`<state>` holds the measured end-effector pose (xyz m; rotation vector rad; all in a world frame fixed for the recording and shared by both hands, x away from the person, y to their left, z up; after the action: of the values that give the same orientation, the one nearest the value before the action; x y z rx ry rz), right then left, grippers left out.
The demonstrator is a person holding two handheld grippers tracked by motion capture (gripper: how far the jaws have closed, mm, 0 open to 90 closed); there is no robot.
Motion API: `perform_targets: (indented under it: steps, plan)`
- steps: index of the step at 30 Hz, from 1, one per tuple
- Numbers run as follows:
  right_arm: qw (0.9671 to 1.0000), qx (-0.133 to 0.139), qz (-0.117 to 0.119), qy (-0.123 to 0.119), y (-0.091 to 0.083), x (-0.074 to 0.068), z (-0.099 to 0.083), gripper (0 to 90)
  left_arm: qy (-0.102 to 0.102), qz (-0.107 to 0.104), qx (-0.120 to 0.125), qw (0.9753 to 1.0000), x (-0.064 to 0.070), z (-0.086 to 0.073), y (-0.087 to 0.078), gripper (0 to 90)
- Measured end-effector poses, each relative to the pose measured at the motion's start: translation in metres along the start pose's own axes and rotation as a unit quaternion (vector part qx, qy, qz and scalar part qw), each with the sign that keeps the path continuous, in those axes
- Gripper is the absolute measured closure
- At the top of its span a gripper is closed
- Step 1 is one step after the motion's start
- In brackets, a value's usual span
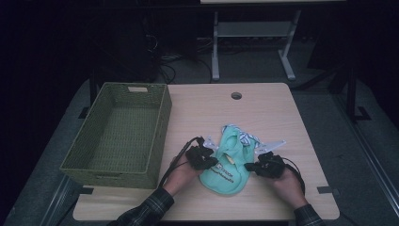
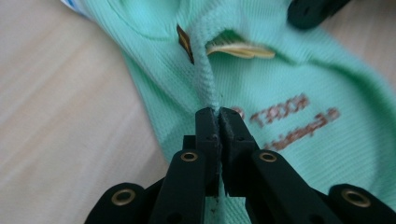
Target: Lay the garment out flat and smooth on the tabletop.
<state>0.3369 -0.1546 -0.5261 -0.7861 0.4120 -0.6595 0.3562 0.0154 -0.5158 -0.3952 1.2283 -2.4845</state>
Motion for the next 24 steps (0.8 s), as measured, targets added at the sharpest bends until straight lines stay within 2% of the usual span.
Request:
perform_targets:
  steps: [7, 8, 9, 14, 19, 24]
  plan:
    - [1.0, -0.001, 0.001, -0.002, 0.0, 0.001, 0.0, 89.5, -0.004, -0.012, -0.002, 0.9999, 0.002, -0.004, 0.002, 77.0]
    - [1.0, 0.0, 0.001, -0.005, 0.0, 0.002, 0.0, 89.0, -0.005, -0.014, 0.0, 0.9999, 0.002, -0.004, 0.001, 72.5]
    - [1.0, 0.001, 0.001, -0.004, 0.0, 0.001, 0.0, 88.4, -0.003, -0.013, 0.0, 0.9999, 0.002, -0.004, -0.001, 71.7]
    - [1.0, 0.0, 0.0, 0.0, -0.001, 0.002, -0.001, 87.1, -0.016, -0.005, 0.032, 0.9993, -0.006, -0.001, -0.019, 70.2]
    - [1.0, -0.001, -0.005, -0.001, -0.003, 0.005, 0.0, 83.2, -0.017, -0.007, 0.027, 0.9995, -0.007, -0.004, -0.017, 69.6]
    - [0.9995, 0.025, -0.02, 0.004, -0.013, 0.017, 0.012, 81.5, -0.005, -0.011, 0.016, 0.9998, -0.001, -0.004, -0.011, 67.9]
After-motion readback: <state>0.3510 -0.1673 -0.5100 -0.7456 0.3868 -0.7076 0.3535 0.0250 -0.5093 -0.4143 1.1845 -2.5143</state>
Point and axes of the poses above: each handheld gripper's, and its own axes: y roughly forward along the jaws, z roughly out of its top, x roughly to its right, the point moved 8 cm from there along y, roughly forward along the jaws, and after that the axes turned 4 degrees about -z, right-handed, at the moved point
